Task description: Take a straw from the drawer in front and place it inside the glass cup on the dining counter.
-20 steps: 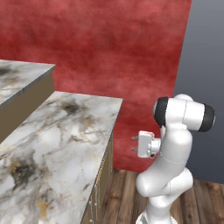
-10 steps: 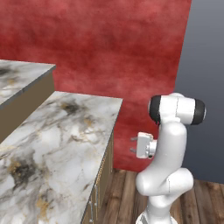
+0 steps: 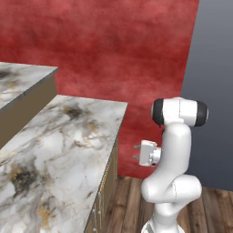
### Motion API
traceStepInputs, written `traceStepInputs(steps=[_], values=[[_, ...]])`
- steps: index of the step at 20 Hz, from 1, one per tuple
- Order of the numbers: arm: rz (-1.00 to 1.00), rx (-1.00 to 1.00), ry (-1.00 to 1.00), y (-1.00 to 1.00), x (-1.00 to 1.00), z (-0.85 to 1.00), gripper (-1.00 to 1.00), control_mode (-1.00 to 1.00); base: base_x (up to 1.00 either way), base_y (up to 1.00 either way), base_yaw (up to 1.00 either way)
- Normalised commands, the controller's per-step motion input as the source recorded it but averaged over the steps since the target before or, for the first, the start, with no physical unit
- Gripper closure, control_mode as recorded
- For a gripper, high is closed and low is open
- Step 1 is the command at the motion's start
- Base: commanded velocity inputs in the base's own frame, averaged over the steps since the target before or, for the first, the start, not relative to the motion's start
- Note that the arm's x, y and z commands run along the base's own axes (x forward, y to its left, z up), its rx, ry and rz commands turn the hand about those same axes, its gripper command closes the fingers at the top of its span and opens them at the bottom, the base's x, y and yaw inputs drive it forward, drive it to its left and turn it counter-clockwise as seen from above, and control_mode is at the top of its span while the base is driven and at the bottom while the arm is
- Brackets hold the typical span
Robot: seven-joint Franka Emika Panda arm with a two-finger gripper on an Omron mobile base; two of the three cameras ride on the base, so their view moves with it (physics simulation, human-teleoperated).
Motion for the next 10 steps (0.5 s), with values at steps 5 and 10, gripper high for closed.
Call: traceStepInputs(steps=[5, 10], values=[[0.00, 0.00, -0.03, 0.11, 0.08, -0.12, -1.00, -1.00, 0.00, 0.00, 0.00], [0.00, 0.02, -0.01, 0.09, 0.14, -0.05, -1.00, -1.00, 0.00, 0.00, 0.00]])
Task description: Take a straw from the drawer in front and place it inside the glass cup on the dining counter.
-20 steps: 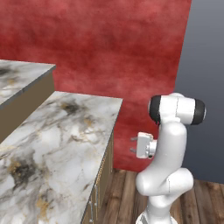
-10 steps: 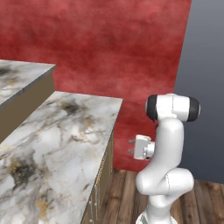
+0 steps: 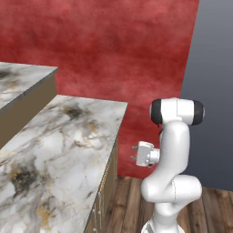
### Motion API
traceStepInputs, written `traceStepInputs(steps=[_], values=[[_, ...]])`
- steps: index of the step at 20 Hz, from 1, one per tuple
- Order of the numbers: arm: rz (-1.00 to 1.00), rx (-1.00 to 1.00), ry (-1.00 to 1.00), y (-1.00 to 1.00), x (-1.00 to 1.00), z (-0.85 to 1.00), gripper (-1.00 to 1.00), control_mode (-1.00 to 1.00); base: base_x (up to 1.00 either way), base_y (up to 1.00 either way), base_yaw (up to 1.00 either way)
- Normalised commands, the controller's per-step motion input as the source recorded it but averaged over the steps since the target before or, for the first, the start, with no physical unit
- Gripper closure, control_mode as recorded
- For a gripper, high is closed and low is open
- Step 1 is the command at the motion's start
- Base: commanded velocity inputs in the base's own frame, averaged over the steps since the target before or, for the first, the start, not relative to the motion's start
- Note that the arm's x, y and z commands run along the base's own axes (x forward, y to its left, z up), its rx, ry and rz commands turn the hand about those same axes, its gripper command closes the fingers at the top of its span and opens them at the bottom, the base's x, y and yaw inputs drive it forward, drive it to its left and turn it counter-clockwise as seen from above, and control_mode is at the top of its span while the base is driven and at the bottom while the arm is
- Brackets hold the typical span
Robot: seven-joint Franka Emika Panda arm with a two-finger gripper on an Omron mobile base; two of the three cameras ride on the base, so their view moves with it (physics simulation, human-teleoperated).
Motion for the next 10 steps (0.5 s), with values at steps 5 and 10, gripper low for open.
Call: traceStepInputs(steps=[5, 10], values=[[0.00, 0.03, -0.01, 0.08, 0.19, -0.03, -1.00, -1.00, 0.00, 0.00, 0.00], [0.00, 0.00, -0.01, 0.14, 0.16, -0.10, -1.00, -1.00, 0.00, 0.00, 0.00]])
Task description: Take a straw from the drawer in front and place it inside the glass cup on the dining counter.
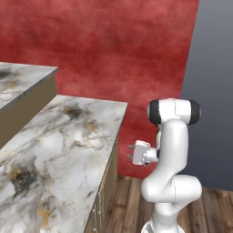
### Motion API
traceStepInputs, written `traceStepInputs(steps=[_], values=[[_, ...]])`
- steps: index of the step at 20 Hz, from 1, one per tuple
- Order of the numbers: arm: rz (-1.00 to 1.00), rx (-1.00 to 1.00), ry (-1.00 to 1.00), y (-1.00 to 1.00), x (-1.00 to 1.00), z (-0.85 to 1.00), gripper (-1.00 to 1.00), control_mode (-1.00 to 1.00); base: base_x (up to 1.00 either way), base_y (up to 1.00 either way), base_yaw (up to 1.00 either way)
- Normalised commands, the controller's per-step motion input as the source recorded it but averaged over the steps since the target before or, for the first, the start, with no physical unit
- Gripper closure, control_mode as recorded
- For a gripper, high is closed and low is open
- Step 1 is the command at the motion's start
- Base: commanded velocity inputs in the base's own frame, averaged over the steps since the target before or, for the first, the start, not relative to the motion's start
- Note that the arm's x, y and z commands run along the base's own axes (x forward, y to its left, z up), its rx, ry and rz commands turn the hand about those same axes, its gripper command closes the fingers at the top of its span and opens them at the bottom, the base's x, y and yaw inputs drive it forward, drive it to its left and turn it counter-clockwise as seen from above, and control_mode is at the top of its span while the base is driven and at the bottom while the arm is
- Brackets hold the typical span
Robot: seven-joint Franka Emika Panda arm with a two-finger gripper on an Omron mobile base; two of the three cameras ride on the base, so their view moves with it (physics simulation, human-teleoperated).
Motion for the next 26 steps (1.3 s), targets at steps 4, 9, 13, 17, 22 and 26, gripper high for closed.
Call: traceStepInputs(steps=[4, 9, 13, 17, 22, 26], values=[[0.00, 0.00, 0.00, 0.13, 0.16, -0.14, -1.00, -1.00, 0.00, 0.00, 0.00], [0.00, 0.02, 0.00, 0.08, 0.16, -0.10, -1.00, -1.00, 0.00, 0.00, 0.00], [0.00, 0.01, 0.00, 0.09, 0.17, -0.09, -1.00, -1.00, 0.00, 0.00, 0.00], [0.00, 0.01, 0.00, 0.10, 0.17, -0.10, -1.00, -1.00, 0.00, 0.00, 0.00], [0.00, 0.01, 0.00, 0.09, 0.16, -0.09, -1.00, -1.00, 0.00, 0.00, 0.00], [0.00, 0.02, 0.00, 0.06, 0.15, -0.06, -1.00, -1.00, 0.00, 0.00, 0.00]])
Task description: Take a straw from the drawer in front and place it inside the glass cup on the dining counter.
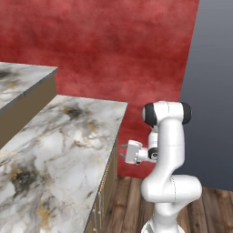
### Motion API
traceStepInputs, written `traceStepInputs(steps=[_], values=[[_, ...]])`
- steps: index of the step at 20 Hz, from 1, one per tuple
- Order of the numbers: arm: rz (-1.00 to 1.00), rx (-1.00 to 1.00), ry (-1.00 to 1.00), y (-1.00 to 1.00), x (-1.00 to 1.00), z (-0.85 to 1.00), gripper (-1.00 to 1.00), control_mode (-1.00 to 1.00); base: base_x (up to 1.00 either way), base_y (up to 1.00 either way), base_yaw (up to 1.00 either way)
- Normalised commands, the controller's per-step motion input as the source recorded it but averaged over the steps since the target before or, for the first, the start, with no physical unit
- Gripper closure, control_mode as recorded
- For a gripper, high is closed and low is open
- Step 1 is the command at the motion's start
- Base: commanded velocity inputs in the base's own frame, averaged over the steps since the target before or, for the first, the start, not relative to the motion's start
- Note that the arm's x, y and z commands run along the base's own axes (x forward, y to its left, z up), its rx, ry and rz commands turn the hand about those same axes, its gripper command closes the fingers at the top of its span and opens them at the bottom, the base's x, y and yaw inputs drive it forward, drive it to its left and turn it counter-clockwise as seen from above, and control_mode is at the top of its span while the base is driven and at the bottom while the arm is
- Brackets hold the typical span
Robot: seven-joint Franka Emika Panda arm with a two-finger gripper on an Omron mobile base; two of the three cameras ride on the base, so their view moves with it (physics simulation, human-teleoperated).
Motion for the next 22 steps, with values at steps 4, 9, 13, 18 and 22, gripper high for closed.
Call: traceStepInputs(steps=[4, 9, 13, 18, 22], values=[[0.00, 0.03, 0.00, 0.02, 0.18, -0.07, -1.00, -1.00, 0.00, 0.00, 0.00], [0.00, 0.02, 0.00, 0.01, 0.21, -0.15, -1.00, -1.00, 0.00, 0.00, 0.00], [0.00, 0.00, 0.00, 0.04, 0.19, -0.16, -1.00, -1.00, 0.00, 0.00, 0.00], [0.00, 0.01, 0.00, 0.04, 0.18, -0.12, -1.00, -1.00, 0.00, 0.00, 0.00], [0.00, 0.01, 0.00, 0.05, 0.17, -0.12, -1.00, -1.00, 0.00, 0.00, 0.00]])
